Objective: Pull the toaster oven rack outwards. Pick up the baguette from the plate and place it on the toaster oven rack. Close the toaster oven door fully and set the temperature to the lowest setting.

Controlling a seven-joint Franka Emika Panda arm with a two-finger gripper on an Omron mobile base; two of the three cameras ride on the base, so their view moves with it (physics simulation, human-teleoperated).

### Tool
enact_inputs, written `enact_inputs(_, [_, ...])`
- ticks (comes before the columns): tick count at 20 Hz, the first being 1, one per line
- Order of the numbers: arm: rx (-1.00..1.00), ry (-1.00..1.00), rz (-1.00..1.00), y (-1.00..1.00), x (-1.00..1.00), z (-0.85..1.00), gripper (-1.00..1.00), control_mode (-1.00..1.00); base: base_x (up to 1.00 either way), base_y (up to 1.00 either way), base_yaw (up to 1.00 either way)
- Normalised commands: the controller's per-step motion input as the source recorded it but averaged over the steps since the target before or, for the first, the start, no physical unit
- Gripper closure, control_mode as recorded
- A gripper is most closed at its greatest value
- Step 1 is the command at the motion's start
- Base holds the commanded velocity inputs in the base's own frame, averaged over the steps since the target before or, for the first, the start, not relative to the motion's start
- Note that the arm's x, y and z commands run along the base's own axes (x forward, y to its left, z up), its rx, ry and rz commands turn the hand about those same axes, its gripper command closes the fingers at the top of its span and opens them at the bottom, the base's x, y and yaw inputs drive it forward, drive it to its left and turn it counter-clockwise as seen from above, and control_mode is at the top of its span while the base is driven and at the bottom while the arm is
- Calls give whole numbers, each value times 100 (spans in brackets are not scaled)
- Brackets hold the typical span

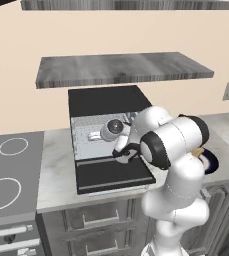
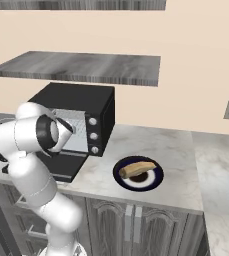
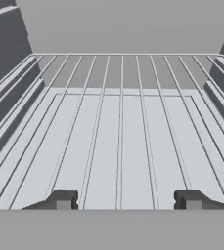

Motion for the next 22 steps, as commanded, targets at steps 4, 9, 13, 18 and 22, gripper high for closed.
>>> enact_inputs(4, [-1, 29, 0, 10, -26, -86, -100, -100, 0, 0, 0])
enact_inputs(9, [-4, 29, 0, 13, -62, -94, -100, -100, 0, 0, 0])
enact_inputs(13, [-12, 18, 0, 10, -98, -100, -100, -100, 0, 0, 0])
enact_inputs(18, [-24, 2, 0, 14, -100, -100, -100, -100, 0, 0, 0])
enact_inputs(22, [-23, 1, 0, 13, -100, -100, -100, -100, 0, 0, 0])
